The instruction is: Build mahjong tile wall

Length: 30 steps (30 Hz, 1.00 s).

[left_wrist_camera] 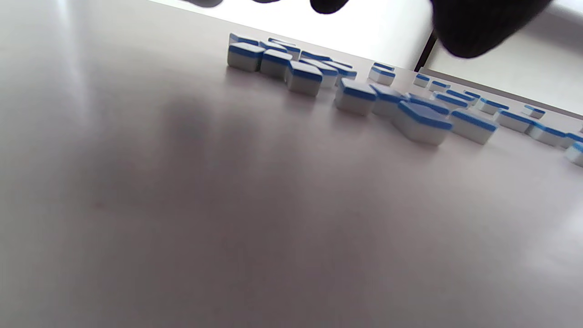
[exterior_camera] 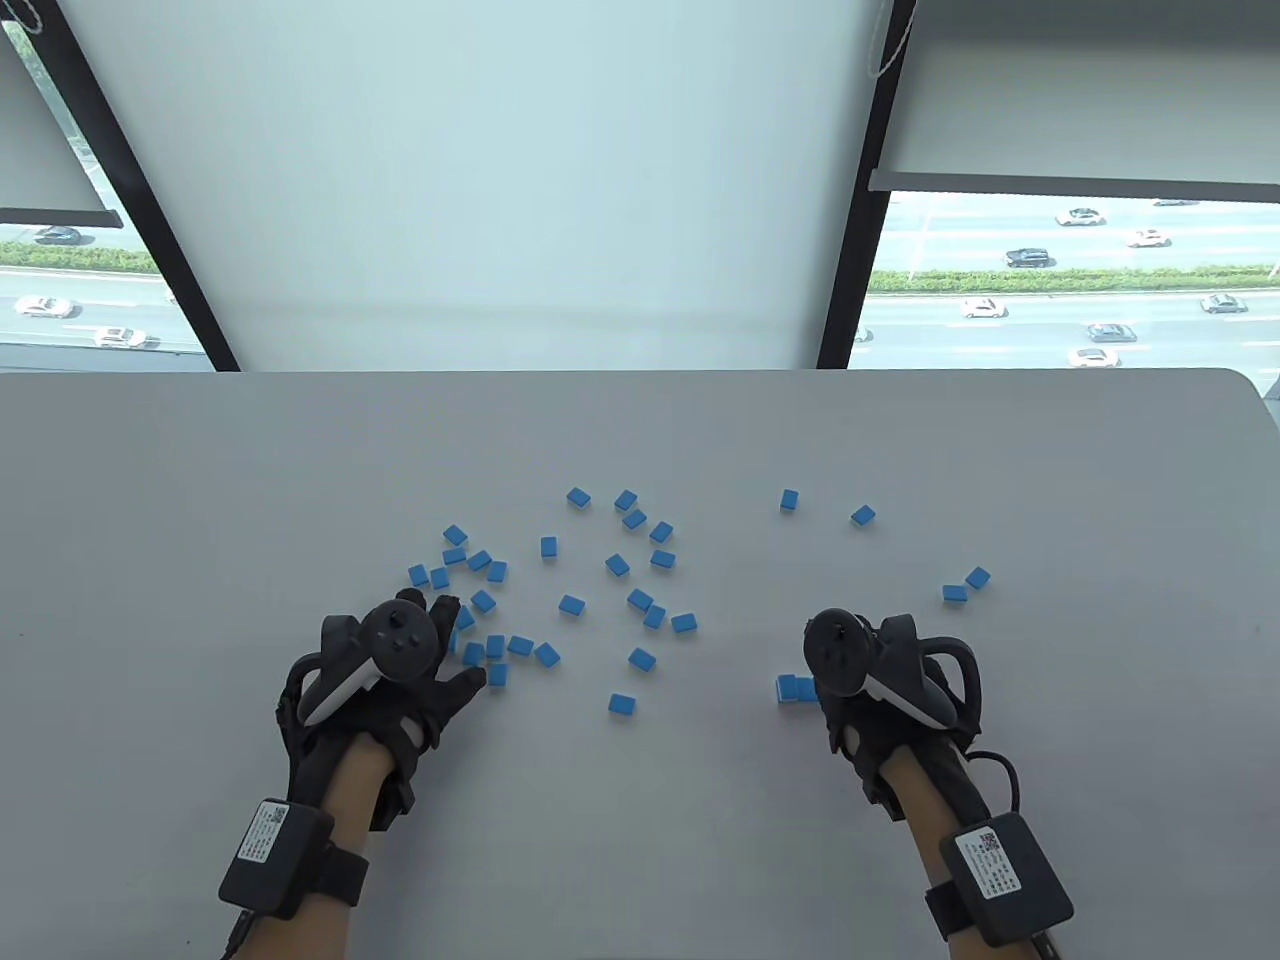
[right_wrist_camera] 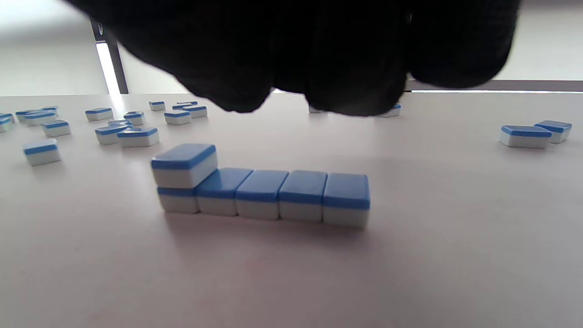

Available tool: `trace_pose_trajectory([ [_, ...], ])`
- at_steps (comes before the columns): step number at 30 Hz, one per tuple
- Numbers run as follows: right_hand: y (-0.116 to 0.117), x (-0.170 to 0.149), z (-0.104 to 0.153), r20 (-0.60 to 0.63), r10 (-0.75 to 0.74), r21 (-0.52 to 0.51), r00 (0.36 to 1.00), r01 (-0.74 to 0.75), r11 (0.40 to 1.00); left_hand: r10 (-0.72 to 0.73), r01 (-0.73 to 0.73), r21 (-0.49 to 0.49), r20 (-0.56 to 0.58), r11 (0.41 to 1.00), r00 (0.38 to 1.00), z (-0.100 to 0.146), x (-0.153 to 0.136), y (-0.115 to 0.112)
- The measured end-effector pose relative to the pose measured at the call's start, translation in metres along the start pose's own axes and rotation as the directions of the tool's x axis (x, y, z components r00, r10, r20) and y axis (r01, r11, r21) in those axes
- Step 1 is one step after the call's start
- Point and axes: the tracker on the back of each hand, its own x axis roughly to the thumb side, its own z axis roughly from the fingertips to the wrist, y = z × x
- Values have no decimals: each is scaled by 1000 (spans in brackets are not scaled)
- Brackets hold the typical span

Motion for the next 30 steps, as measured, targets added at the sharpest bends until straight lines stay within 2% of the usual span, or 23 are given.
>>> trace_pose_trajectory([
  [6, 13, 4, -1, 12, -7, 62, 1000, 6, 998, 9, -9, 2, -6, 1000, 1000, 1, -2, 1],
  [23, 19, 10, -4, 26, -2, 80, 1000, 0, 997, 5, -5, -2, -8, 1000, 1000, 3, -1, 2],
  [27, 0, 6, -1, 30, -51, 17, 998, 50, 999, 9, -9, 0, -6, 1000, 1000, 4, -1, 3],
  [30, -27, -4, -6, 6, -56, -68, 998, 56, 996, 11, -11, 2, -8, 1000, 1000, 4, -1, 4],
])
